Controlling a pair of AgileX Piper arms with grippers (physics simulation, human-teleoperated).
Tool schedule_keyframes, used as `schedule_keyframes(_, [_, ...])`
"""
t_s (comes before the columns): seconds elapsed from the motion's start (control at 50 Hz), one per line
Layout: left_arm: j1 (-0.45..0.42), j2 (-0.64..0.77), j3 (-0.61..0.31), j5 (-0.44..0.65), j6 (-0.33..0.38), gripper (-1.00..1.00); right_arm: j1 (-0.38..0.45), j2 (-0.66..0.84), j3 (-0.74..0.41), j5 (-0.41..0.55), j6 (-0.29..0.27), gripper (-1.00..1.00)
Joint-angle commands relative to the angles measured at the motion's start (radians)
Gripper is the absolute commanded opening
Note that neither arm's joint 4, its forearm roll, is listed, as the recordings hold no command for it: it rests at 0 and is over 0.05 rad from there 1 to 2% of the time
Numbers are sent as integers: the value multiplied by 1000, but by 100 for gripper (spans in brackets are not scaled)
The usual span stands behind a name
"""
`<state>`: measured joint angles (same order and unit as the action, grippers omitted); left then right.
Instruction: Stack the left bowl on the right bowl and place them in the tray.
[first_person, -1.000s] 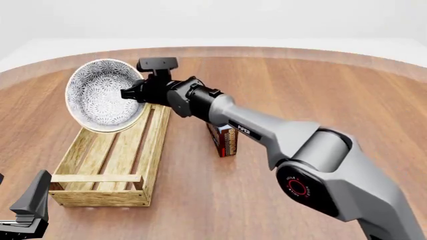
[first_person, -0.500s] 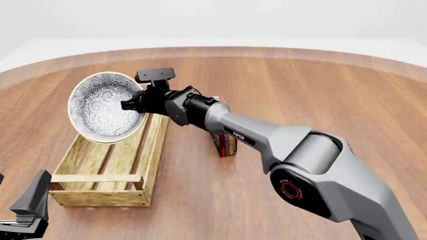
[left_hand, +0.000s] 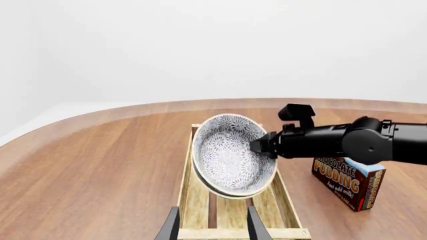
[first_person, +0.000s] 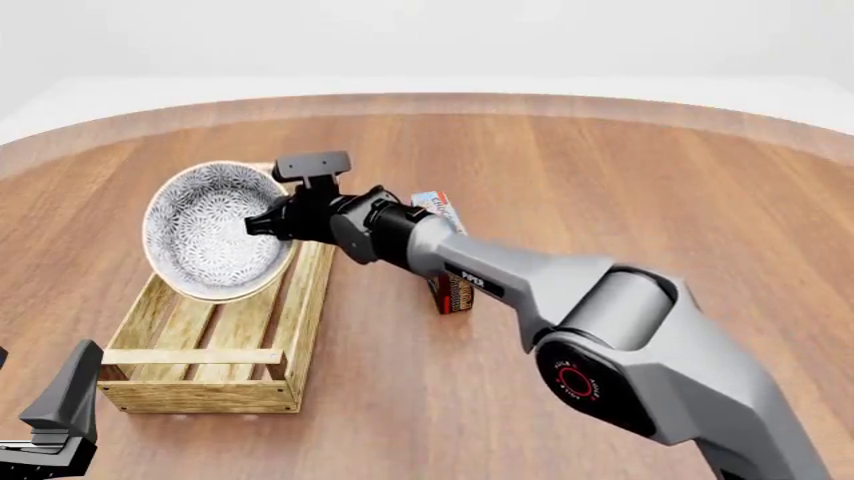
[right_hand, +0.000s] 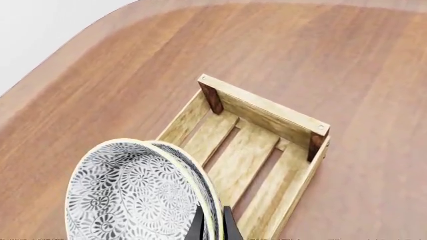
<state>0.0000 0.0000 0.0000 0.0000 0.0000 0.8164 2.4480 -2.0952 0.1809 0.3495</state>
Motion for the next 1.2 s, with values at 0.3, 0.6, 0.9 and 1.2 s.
schedule_keyframes(0.3, [0,0,0,0,0,100,2,17,-13,-4,3,-100])
schedule_keyframes(0.6, [0,0,0,0,0,100,-1,15,-19,7,-19,100])
schedule_keyframes(0.9, [0,0,0,0,0,100,6,12,-13,4,-16,100])
schedule_keyframes(1.2, [0,0,0,0,0,100,-12,-13,-12,28,-19,100])
